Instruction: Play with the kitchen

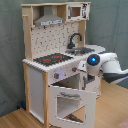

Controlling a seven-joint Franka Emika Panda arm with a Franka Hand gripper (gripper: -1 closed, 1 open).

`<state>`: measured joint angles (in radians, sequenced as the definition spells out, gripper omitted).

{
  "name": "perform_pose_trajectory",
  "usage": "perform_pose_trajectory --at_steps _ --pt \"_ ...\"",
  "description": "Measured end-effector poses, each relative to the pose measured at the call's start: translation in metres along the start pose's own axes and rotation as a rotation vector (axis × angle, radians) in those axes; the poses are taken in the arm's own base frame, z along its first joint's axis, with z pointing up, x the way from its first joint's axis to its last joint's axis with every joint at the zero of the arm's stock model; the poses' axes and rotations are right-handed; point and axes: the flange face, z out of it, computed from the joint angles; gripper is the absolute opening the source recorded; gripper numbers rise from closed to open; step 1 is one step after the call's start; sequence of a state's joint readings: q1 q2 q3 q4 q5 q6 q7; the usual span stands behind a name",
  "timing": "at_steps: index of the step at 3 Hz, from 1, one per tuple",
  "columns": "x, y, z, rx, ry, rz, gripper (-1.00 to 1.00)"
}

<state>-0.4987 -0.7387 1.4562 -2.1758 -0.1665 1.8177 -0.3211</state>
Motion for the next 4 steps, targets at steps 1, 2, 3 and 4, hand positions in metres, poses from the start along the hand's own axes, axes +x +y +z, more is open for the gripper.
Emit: perform_pose_trajectory --at_steps 1,2,3,4 --pt "-0.004 -0.009 -0.017 -0.118 -0.073 -0.018 1.0" --pt "-0.001 -0.019 -0.028 -0.239 -0.13 -0.04 1.0" --pt "0.005 -0.03 -0.037 -0.393 -0.186 -0.061 1.0" --pt "0.01 -0.037 -0.052 -0.551 -0.227 -0.083 1.0"
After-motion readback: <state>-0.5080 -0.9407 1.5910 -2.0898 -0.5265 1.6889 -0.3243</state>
